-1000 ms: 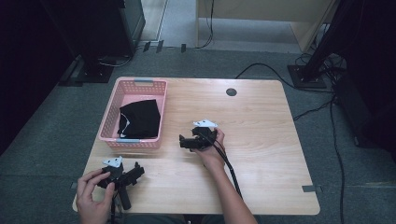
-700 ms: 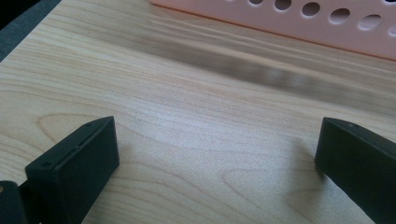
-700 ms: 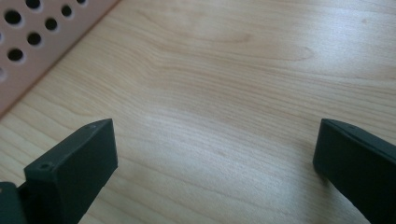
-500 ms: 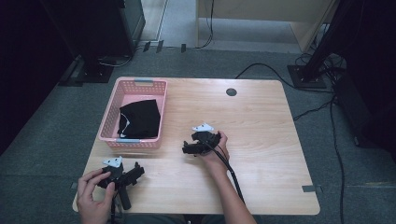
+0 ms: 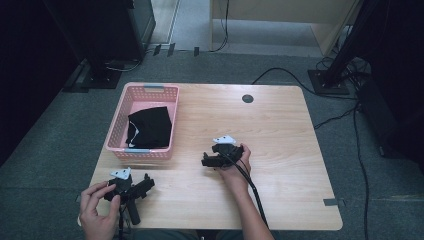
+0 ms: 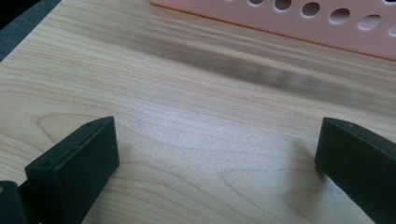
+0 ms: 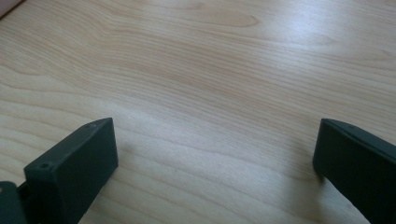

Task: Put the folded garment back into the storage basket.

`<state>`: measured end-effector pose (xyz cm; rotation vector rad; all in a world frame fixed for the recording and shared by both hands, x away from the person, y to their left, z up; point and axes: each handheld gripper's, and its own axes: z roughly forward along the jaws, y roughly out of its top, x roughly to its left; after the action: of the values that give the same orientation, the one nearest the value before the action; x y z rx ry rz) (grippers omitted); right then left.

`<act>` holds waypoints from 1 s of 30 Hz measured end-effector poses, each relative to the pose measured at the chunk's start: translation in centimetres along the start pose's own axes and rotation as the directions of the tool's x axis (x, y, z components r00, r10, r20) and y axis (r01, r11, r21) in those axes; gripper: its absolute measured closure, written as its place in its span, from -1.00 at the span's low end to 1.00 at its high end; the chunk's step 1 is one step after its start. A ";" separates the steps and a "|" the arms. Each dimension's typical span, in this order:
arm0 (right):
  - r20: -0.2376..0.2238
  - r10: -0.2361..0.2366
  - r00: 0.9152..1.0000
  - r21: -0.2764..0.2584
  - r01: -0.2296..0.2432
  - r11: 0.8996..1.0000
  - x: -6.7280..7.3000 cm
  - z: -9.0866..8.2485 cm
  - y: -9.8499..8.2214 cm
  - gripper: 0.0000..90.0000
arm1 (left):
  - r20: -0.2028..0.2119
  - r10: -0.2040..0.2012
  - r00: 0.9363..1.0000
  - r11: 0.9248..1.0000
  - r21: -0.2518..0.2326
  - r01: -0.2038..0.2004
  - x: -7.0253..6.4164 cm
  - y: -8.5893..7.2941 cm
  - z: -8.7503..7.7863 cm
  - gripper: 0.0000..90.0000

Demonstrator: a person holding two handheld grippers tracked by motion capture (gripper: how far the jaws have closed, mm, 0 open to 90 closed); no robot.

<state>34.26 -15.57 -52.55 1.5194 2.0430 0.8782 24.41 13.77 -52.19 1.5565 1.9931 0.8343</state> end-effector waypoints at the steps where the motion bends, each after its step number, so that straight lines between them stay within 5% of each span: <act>1: 0.001 0.003 1.000 0.001 -0.003 1.000 -0.2 -0.1 -0.1 -1.00 | 0.000 0.000 1.000 1.000 0.000 0.000 0.0 0.0 0.0 -1.00; 14: 0.040 0.040 0.998 0.000 -0.040 0.999 -3.6 -1.6 -1.6 -1.00 | 0.000 0.000 1.000 1.000 0.000 0.000 0.0 0.0 0.0 -1.00; 30: 0.080 0.076 0.994 -0.004 -0.076 0.997 -5.6 -2.8 -2.7 -1.00 | 0.000 0.000 1.000 1.000 0.000 0.000 0.0 0.0 0.0 -1.00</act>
<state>32.19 -22.12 -52.61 1.6152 1.9395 0.8325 24.40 13.77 -52.20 1.5564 1.9928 0.8349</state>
